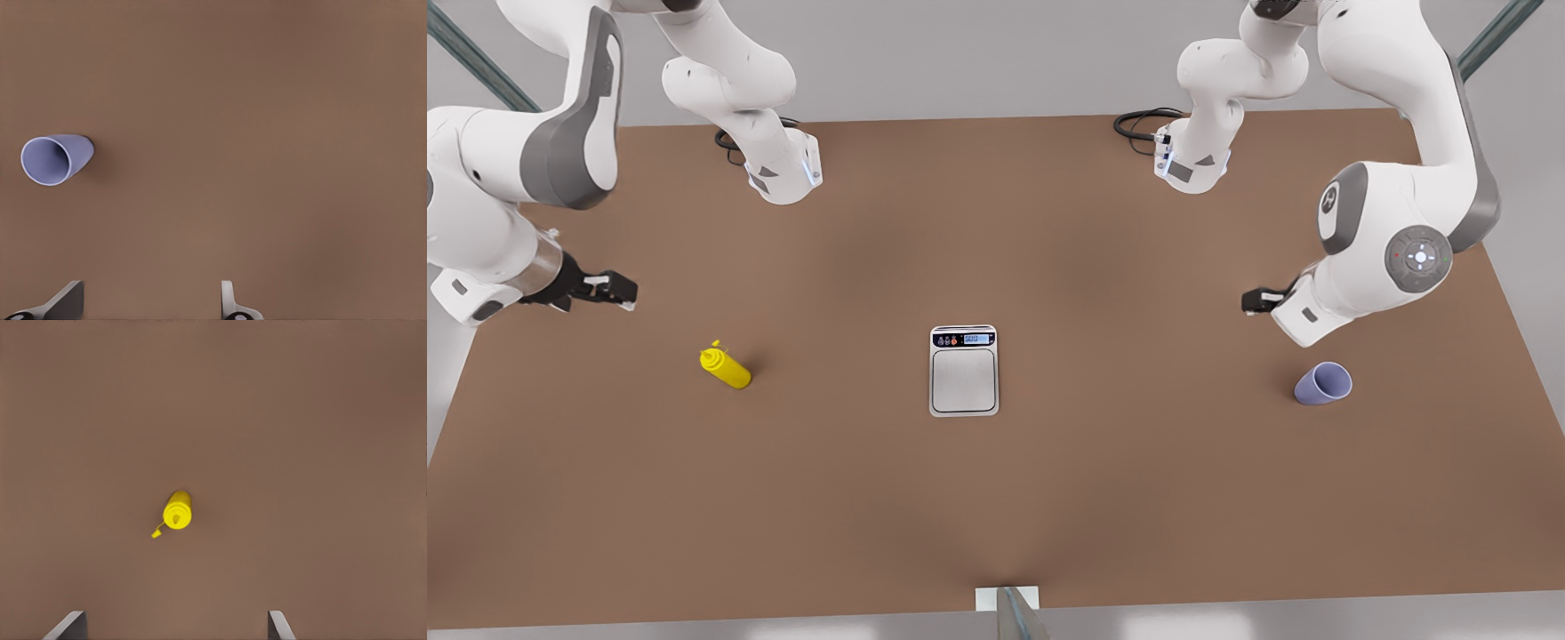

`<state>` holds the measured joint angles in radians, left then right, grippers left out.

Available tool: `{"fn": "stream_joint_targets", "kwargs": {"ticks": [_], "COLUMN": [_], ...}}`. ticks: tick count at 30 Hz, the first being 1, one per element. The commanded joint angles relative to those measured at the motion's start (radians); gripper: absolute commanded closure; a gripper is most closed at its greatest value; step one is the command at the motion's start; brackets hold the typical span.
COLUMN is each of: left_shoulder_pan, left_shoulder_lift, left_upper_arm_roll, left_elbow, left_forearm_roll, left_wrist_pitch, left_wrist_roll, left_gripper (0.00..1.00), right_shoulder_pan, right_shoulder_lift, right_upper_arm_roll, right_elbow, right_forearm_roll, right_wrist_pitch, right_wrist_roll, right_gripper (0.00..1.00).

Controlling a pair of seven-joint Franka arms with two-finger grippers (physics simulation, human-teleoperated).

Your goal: Move cup to the weight, pick up sauce bottle, pour sauce

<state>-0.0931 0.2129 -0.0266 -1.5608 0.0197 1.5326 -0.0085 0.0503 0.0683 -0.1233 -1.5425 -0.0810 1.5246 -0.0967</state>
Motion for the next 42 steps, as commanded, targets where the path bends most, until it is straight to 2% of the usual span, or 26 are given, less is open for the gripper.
{"fn": "stream_joint_targets", "kwargs": {"ticks": [1,3,4,5,6,9,14,17,19,27,28,30,31,32,37,39,41,42], "left_shoulder_pan": [0.01,0.027,0.087,0.208,0.253,0.369,0.392,0.392,0.391,0.392,0.391,0.391,0.391,0.391,0.348,0.302,0.184,0.066], "left_shoulder_lift": [0.014,0.04,0.084,0.169,0.204,0.263,0.345,0.362,0.352,0.362,0.365,0.365,0.367,0.37,0.362,0.303,0.238,0.232], "left_upper_arm_roll": [0.001,0.002,0.004,0.002,0.004,0.005,0.037,0.039,0.039,0.039,0.039,0.039,0.039,0.039,0.037,0.037,0.037,0.004], "left_elbow": [0.002,0.002,0.03,0.071,0.073,0.068,0.028,-0.033,-0.079,-0.163,-0.163,-0.163,-0.163,-0.163,-0.151,-0.148,-0.15,-0.118], "left_forearm_roll": [0.003,0.008,0.009,0.006,0.008,0.0,0.0,0.002,0.002,0.0,-0.001,-0.01,-0.058,-0.058,-0.05,-0.049,-0.058,-0.052], "left_wrist_pitch": [0.052,0.09,0.155,0.201,0.24,0.446,0.564,0.606,0.603,0.604,0.61,0.609,0.607,0.609,0.609,0.604,0.545,0.445], "left_wrist_roll": [-0.004,-0.002,0.001,0.062,0.128,0.229,0.229,0.228,0.232,0.226,0.223,0.222,0.223,0.222,0.211,0.211,0.148,-0.042], "left_gripper": [0.0,0.0,0.0,0.0,0.0,0.0,0.0,0.0,0.0,0.0,0.09,0.63,0.73,0.79,0.79,0.79,0.79,0.79], "right_shoulder_pan": [0.002,0.002,-0.016,-0.066,-0.116,-0.291,-0.385,-0.419,-0.425,-0.491,-0.498,-0.511,-0.518,-0.523,-0.541,-0.541,-0.54,-0.54], "right_shoulder_lift": [0.001,0.008,0.011,0.039,0.054,0.22,0.366,0.482,0.59,0.662,0.676,0.697,0.706,0.717,0.742,0.754,0.763,0.771], "right_upper_arm_roll": [-0.002,-0.001,-0.002,-0.004,-0.004,-0.004,-0.004,-0.004,-0.004,-0.002,-0.002,-0.002,-0.001,-0.002,-0.002,-0.002,-0.002,-0.002], "right_elbow": [0.001,-0.016,-0.079,-0.148,-0.18,-0.177,-0.156,-0.142,-0.05,-0.071,-0.07,-0.07,-0.07,-0.062,-0.048,-0.047,-0.047,-0.047], "right_forearm_roll": [0.006,0.007,0.11,0.185,0.228,0.374,0.543,0.728,0.783,0.839,0.837,0.85,0.86,0.885,1.014,1.049,1.093,1.11], "right_wrist_pitch": [0.039,0.013,0.017,0.009,0.011,0.009,-0.067,-0.063,-0.066,-0.219,-0.219,-0.224,-0.23,-0.227,-0.185,-0.182,-0.167,-0.167], "right_wrist_roll": [-0.057,-0.19,-0.315,-0.448,-0.544,-0.981,-1.518,-1.916,-2.15,-2.307,-2.33,-2.351,-2.355,-2.37,-2.446,-2.494,-2.566,-2.597], "right_gripper": [0.0,0.0,0.0,0.0,0.0,0.0,0.0,0.0,0.0,0.0,0.0,0.0,0.0,0.0,0.0,0.0,0.0,0.0]}}
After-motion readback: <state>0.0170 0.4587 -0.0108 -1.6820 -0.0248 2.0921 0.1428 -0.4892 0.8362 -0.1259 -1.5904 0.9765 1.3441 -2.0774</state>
